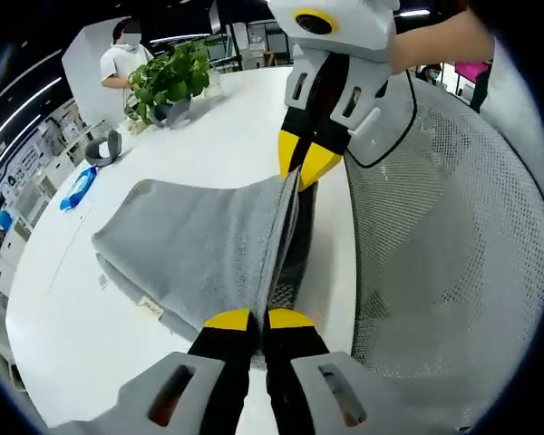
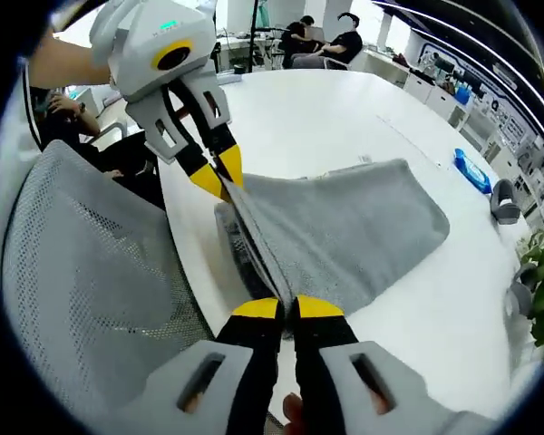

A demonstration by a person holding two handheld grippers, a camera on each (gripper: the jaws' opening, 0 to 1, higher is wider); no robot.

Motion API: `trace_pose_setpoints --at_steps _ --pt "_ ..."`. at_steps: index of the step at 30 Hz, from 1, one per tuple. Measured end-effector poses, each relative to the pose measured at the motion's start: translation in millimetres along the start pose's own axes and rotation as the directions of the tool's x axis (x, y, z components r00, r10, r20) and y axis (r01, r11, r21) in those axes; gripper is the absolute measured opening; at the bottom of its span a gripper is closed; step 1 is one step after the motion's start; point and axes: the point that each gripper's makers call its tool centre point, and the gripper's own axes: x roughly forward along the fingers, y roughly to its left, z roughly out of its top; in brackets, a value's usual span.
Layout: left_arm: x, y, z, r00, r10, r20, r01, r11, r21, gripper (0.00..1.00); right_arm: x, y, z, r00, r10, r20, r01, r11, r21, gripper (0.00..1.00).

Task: Fold the towel on the table until its edges align and the towel forms a compact rectangular stack.

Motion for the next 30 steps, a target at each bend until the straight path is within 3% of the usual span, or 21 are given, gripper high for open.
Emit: trace_pose_setpoints --at_steps 5,10,14,23,30 --pt "-13.1 4.3 9.7 1.000 0.017 0.010 -0.017 1.000 0.025 0.04 -11.6 -1.6 8.8 1.000 0.002 0.020 -0.002 1.000 0.009 0.02" --pt "-11.0 3.0 10.9 1.000 0.021 0.014 -0.021 0.999 0.027 0.04 -11.5 -6.1 9.5 1.000 0.010 0.029 -0.011 0.999 0.047 0.02" --pt "-16.5 10.2 18.3 0.998 0.055 0.008 -0.055 0.995 0.085 0.04 -18.6 -10.3 16.9 1.000 -0.003 0.030 0.001 0.999 0.040 0.02" --pt "-57.4 67.1 55.9 0.987 0.150 0.060 -0.155 0.983 0.102 0.04 -51.9 -40.5 66.0 0.993 -0.036 0.110 0.030 0.998 0.058 0.02" --pt "-69.5 102.0 80.0 0.978 0.192 0.085 -0.202 0.970 0.133 0.04 -69.3 -72.1 93.8 0.985 -0.074 0.154 0.062 0.995 0.077 0.02"
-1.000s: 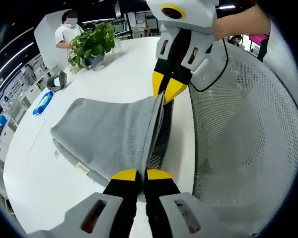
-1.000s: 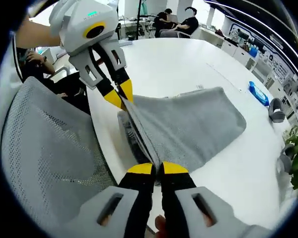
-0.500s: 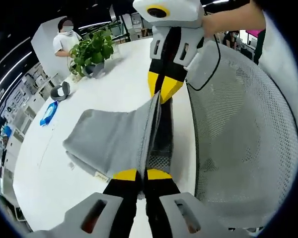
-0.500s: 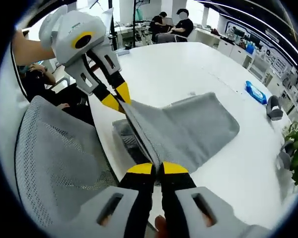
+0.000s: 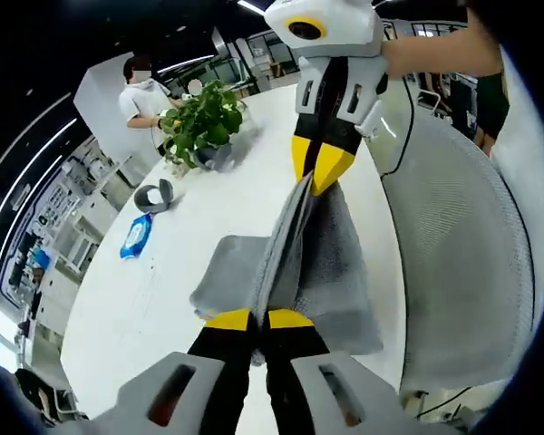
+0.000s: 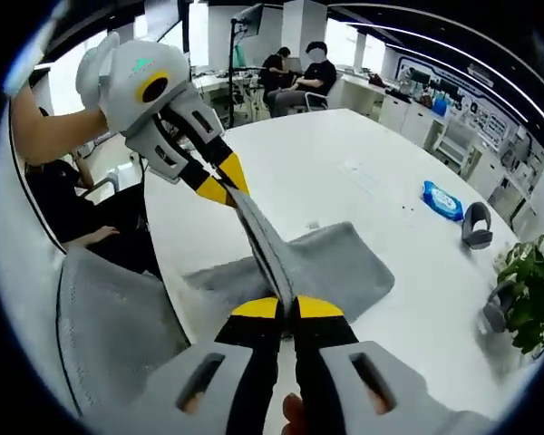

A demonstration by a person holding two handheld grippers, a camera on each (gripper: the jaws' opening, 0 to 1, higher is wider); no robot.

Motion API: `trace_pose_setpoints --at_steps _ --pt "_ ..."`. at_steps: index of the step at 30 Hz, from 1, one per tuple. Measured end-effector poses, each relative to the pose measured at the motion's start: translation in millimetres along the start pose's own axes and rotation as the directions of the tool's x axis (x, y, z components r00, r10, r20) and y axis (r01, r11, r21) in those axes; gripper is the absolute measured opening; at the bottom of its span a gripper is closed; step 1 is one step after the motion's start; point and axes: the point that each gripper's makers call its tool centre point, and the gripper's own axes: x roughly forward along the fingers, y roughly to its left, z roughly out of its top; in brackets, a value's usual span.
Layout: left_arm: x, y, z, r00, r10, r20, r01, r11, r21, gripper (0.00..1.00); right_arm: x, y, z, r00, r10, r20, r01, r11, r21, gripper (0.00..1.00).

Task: Fold the towel on the table until its edges align and the towel forms a compact rectangular stack.

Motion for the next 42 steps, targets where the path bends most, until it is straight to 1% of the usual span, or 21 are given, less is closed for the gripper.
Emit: trace_pose_setpoints --at_steps 5,9,11,14,17,19,21,23,26,30,34,37,38,39,41,42 --pt "19.6 20.1 2.4 1.000 0.001 -0.011 -0.001 1.000 0.017 0.04 9.9 -25.9 4.4 1.000 -0.020 -0.003 0.020 0.999 0.027 0.02" --pt "36.6 33.9 -0.1 1.000 -0.006 -0.028 0.006 1.000 0.004 0.04 20.9 -42.2 2.5 0.999 -0.027 -0.020 0.028 0.998 0.047 0.02" --pt "43.9 41.9 -0.9 0.999 -0.005 -0.033 0.005 1.000 -0.005 0.04 24.7 -49.5 2.9 0.999 -0.030 -0.017 0.031 0.997 0.065 0.02" --pt "56.9 54.7 -0.9 0.999 -0.006 -0.033 0.005 1.000 -0.027 0.04 32.4 -67.8 4.3 0.999 -0.043 -0.012 0.044 0.993 0.108 0.02" --pt "68.6 63.4 -2.2 0.999 0.002 -0.040 -0.003 1.000 -0.021 0.04 40.7 -81.7 4.3 0.999 -0.035 -0.021 0.038 0.988 0.152 0.02" --pt "79.6 70.5 -5.0 0.999 0.005 -0.054 -0.006 1.000 -0.013 0.04 45.9 -90.0 5.3 0.999 -0.036 -0.024 0.039 0.986 0.163 0.02" --pt "92.3 78.5 -9.2 0.998 0.002 -0.065 -0.004 1.000 -0.031 0.04 54.0 -99.0 4.8 0.998 -0.042 -0.037 0.048 0.983 0.178 0.02" --pt "105.7 83.2 -14.5 0.997 -0.017 -0.078 0.012 0.997 -0.072 0.04 64.7 -108.6 -0.4 0.997 -0.046 -0.065 0.057 0.981 0.183 0.03" --pt "124.2 87.5 -22.8 0.995 -0.037 -0.091 0.028 0.994 -0.103 0.04 79.2 -118.6 -8.3 0.993 -0.056 -0.102 0.073 0.982 0.172 0.03" --pt "145.6 84.6 -38.2 0.989 -0.066 -0.132 0.048 0.990 -0.136 0.04 101.3 -127.6 -22.8 0.988 -0.040 -0.152 0.069 0.980 0.189 0.03" --pt "163.5 80.3 -52.1 0.985 -0.077 -0.153 0.053 0.987 -0.154 0.04 122.6 -136.5 -36.9 0.980 -0.033 -0.194 0.073 0.976 0.203 0.03" --pt "178.0 78.3 -64.7 0.980 -0.079 -0.184 0.044 0.981 -0.187 0.05 140.3 -143.3 -46.2 0.971 -0.033 -0.235 0.081 0.977 0.198 0.03" --pt "182.3 77.8 -71.6 0.974 -0.069 -0.216 0.019 0.974 -0.224 0.05 144.6 -144.3 -48.4 0.969 -0.034 -0.244 0.083 0.978 0.193 0.03" --pt "185.1 77.8 -74.2 0.971 -0.059 -0.230 0.004 0.972 -0.235 0.05 150.7 -145.6 -51.2 0.966 -0.037 -0.257 0.088 0.978 0.189 0.03" --pt "192.1 76.2 -78.8 0.969 -0.043 -0.243 -0.019 0.969 -0.245 0.05 159.1 -148.1 -58.2 0.955 -0.053 -0.293 0.103 0.982 0.158 0.03" --pt "194.7 76.1 -81.2 0.969 -0.027 -0.245 -0.039 0.964 -0.262 0.05 161.8 -148.7 -61.4 0.950 -0.058 -0.307 0.107 0.984 0.145 0.03"
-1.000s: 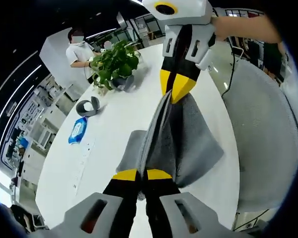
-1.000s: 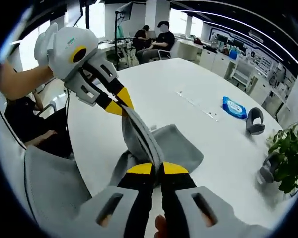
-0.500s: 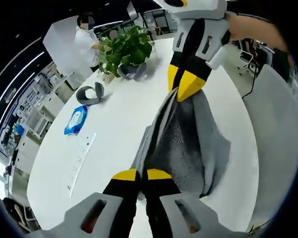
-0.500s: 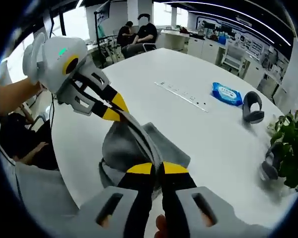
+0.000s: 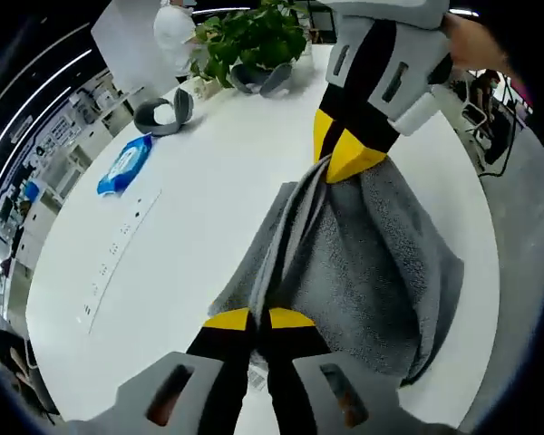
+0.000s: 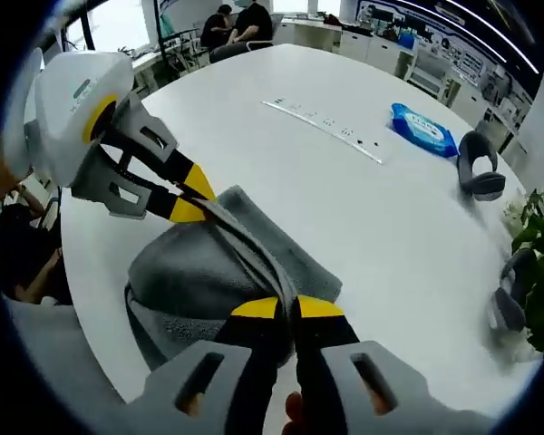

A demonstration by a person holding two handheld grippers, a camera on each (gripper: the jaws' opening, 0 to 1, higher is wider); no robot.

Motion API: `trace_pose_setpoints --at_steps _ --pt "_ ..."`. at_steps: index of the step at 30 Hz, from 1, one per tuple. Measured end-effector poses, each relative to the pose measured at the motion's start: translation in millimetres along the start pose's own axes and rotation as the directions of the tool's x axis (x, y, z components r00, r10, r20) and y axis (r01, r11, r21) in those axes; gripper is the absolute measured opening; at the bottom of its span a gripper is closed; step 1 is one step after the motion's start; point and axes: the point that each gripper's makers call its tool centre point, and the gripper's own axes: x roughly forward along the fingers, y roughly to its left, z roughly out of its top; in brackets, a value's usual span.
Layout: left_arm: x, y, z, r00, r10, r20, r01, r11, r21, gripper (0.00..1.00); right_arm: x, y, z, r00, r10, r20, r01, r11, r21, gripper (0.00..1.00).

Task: Fold the towel on the table until its edges align and the towel forms a compact rectangular stack.

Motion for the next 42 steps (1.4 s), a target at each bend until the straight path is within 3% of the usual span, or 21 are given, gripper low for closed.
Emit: trace_pose_setpoints --at_steps 3,7,11,15,21,26,30,34,42 --pt "1.9 1.1 -0.4 0.999 0.012 0.032 -0.011 0.999 -0.046 0.07 10.2 -4.3 -4.7 0.999 -0.029 -0.025 0.028 0.999 -0.036 0.03" --pt "-6.4 8.7 -1.6 0.996 0.050 0.068 -0.042 0.994 -0.105 0.13 17.8 -8.8 -7.1 0.999 -0.033 -0.031 0.033 0.999 -0.008 0.03" --pt "-22.9 10.9 -2.1 0.984 0.124 0.130 -0.108 0.987 -0.118 0.17 26.7 -8.8 -13.3 0.998 -0.048 -0.045 0.048 0.999 -0.016 0.04" --pt "-46.3 -5.7 -1.2 0.967 0.160 0.200 -0.144 0.985 -0.093 0.19 24.6 -11.6 -10.3 0.998 -0.056 -0.017 0.056 0.998 0.013 0.06" --pt "-65.5 -56.9 -3.6 0.966 0.096 0.239 -0.094 0.995 -0.018 0.20 0.9 -9.7 -7.1 0.996 -0.056 0.065 0.052 0.996 0.074 0.15" --pt "-77.4 -101.5 9.0 0.943 0.036 0.329 -0.052 0.998 0.041 0.25 -24.9 0.4 -20.1 0.991 -0.074 0.116 0.063 0.993 0.095 0.17" --pt "-76.6 -135.8 11.9 0.936 -0.047 0.349 0.012 0.995 0.103 0.26 -39.7 10.2 -35.1 0.988 -0.081 0.134 0.066 0.991 0.114 0.16" --pt "-66.6 -172.0 6.3 0.932 -0.151 0.331 0.103 0.982 0.158 0.27 -56.1 23.3 -52.0 0.983 -0.092 0.159 0.069 0.987 0.146 0.15" --pt "-47.4 -197.0 -4.3 0.938 -0.207 0.279 0.143 0.962 0.232 0.25 -68.2 51.7 -76.6 0.982 -0.077 0.174 0.035 0.973 0.229 0.14"
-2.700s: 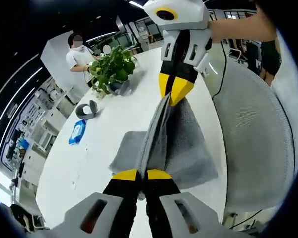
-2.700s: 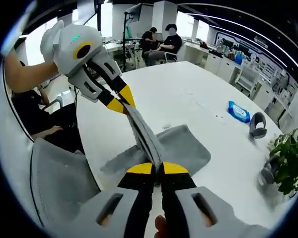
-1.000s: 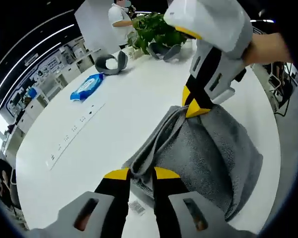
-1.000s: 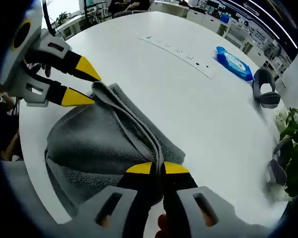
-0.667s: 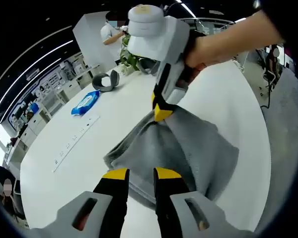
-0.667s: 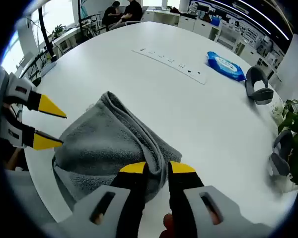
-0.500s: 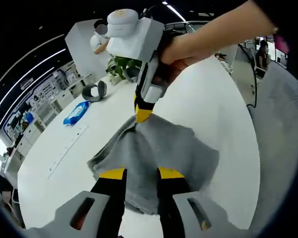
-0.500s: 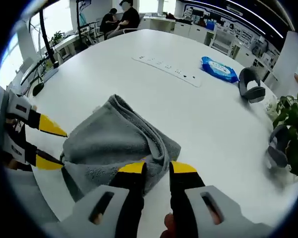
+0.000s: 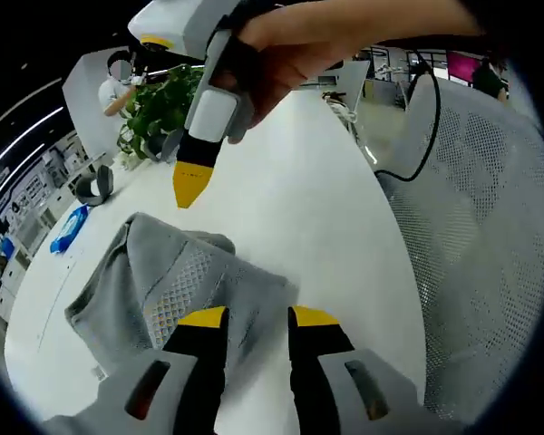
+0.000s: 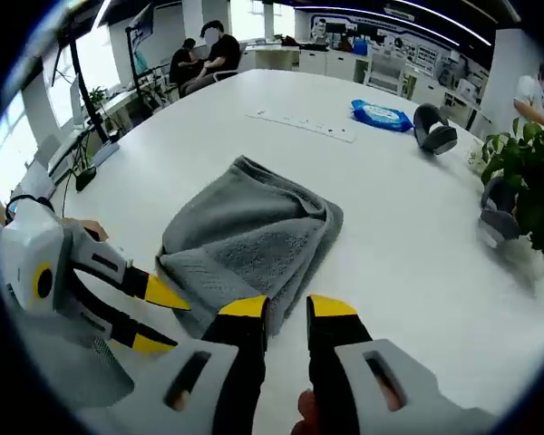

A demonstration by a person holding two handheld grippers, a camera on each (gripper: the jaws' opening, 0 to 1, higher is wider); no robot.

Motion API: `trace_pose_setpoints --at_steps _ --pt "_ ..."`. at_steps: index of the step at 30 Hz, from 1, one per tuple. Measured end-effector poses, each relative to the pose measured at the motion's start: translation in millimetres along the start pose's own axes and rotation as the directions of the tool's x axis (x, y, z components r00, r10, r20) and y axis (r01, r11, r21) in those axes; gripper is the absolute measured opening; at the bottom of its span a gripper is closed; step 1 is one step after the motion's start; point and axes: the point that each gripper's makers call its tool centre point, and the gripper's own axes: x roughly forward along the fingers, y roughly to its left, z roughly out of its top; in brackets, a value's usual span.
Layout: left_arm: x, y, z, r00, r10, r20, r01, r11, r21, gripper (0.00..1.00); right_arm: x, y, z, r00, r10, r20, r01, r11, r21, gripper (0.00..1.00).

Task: Fold the towel on the table until its edges align and the towel forms a compact rectangular stack.

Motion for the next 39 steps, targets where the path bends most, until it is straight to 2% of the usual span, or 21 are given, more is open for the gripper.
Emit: trace_pose_setpoints --at_steps 2,4,7,12,15,18,22,25,29,32,34,35,36,39 --pt "6.9 -3.9 -6.8 0.999 -0.023 -0.031 0.024 0.999 0.026 0.24 -2.8 3.9 -8.1 1.000 0.005 0.001 -0.005 0.999 0.040 0.14" --pt "10.2 -4.8 -9.5 0.999 -0.027 -0.037 0.028 0.999 0.033 0.23 -5.7 5.5 -10.7 1.000 0.008 0.011 -0.008 0.997 0.073 0.14" --pt "12.6 -0.5 -15.3 0.998 0.000 -0.069 0.006 0.996 0.094 0.18 -8.2 4.1 -11.9 1.000 0.001 0.017 -0.002 0.996 0.088 0.12" --pt "12.6 7.9 -19.1 0.995 0.036 -0.093 -0.027 0.995 0.101 0.02 -15.2 0.3 -10.8 0.999 -0.021 0.037 0.016 0.993 0.115 0.09" --pt "-2.3 17.7 0.4 0.997 0.069 -0.015 -0.068 0.994 0.091 0.01 -17.7 -1.5 -11.5 0.999 -0.030 0.043 0.024 0.992 0.121 0.08" --pt "-20.5 34.7 15.8 0.995 0.096 0.040 -0.097 0.995 0.016 0.01 -18.0 -2.0 -13.0 0.999 -0.031 0.045 0.024 0.991 0.130 0.08" --pt "-46.6 60.5 35.4 0.981 0.153 0.119 -0.150 0.988 -0.041 0.01 -17.0 -0.9 -12.3 0.998 -0.030 0.049 0.024 0.991 0.131 0.08" --pt "-60.4 75.8 44.8 0.970 0.189 0.151 -0.181 0.981 -0.070 0.01 -14.7 2.2 -7.3 0.998 -0.022 0.057 0.015 0.992 0.122 0.08" --pt "-78.5 104.4 55.7 0.945 0.258 0.204 -0.218 0.956 -0.196 0.01 -5.8 7.7 1.3 0.998 -0.005 0.065 -0.001 0.995 0.099 0.08" --pt "-85.0 127.6 50.0 0.928 0.310 0.207 -0.240 0.921 -0.306 0.01 11.3 12.0 7.0 0.998 0.016 0.060 -0.021 0.997 0.073 0.08" --pt "-86.9 139.5 43.1 0.919 0.342 0.196 -0.262 0.902 -0.344 0.01 22.0 13.2 12.5 0.998 0.029 0.064 -0.035 0.996 0.085 0.09" --pt "-87.6 148.0 36.1 0.913 0.365 0.182 -0.279 0.884 -0.376 0.01 26.5 11.9 13.6 0.998 0.025 0.060 -0.030 0.996 0.086 0.08" --pt "-87.4 152.2 30.5 0.912 0.373 0.168 -0.282 0.870 -0.405 0.01 32.9 9.9 14.5 0.998 0.020 0.052 -0.024 0.996 0.082 0.07" --pt "-85.2 167.1 6.4 0.905 0.407 0.122 -0.294 0.808 -0.510 0.01 43.8 8.4 16.4 0.999 0.020 0.038 -0.022 0.997 0.075 0.05"
